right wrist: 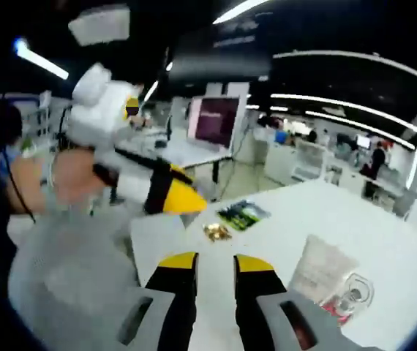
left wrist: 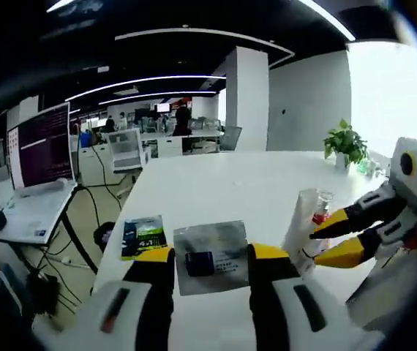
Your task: Arrange the skincare products in the storage area until every visible bottle or jar stands upright without overlapping.
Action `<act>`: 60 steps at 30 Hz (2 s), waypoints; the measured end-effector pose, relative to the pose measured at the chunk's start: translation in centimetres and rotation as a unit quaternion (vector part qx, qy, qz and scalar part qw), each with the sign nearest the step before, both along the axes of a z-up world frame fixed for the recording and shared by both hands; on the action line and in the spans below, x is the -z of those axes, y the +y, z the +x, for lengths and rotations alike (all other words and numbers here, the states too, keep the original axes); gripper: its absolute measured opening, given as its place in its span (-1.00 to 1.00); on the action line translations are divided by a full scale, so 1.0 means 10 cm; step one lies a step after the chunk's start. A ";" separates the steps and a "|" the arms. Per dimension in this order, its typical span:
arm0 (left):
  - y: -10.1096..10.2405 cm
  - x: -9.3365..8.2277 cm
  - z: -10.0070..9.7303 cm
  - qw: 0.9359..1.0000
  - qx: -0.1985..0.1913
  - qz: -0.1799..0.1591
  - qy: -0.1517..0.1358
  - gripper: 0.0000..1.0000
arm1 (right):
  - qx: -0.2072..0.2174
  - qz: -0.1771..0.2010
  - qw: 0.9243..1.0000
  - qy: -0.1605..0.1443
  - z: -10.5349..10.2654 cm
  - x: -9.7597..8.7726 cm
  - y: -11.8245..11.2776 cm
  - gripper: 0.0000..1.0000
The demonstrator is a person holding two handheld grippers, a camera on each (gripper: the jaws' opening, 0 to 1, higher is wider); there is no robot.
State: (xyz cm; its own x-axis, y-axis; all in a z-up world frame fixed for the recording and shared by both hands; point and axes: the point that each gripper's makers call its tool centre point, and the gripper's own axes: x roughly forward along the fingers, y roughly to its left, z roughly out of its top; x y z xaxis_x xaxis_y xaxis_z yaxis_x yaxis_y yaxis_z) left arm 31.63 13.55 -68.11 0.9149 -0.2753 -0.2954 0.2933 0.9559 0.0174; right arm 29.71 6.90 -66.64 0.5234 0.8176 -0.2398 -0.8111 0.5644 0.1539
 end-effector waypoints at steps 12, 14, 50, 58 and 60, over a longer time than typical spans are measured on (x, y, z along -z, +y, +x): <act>-0.30 0.07 -0.12 0.995 0.080 0.066 -0.006 -0.29 | 0.035 0.141 0.977 0.153 0.11 0.20 -0.01 -0.47; -0.33 0.06 -0.13 0.994 0.090 0.064 -0.010 -0.29 | 0.033 0.151 0.971 0.184 0.10 0.25 0.03 -0.51; -0.36 0.63 -0.28 0.979 0.137 0.048 0.141 -0.57 | -0.023 0.020 0.989 0.145 -0.10 0.55 0.01 -1.00; -0.36 0.63 -0.30 0.978 0.132 0.002 0.159 -0.64 | -0.025 0.018 0.988 0.154 -0.10 0.56 -0.01 -1.00; -0.34 0.62 -0.30 0.978 0.126 -0.014 0.163 -0.69 | -0.025 0.020 0.987 0.156 -0.10 0.56 -0.01 -1.00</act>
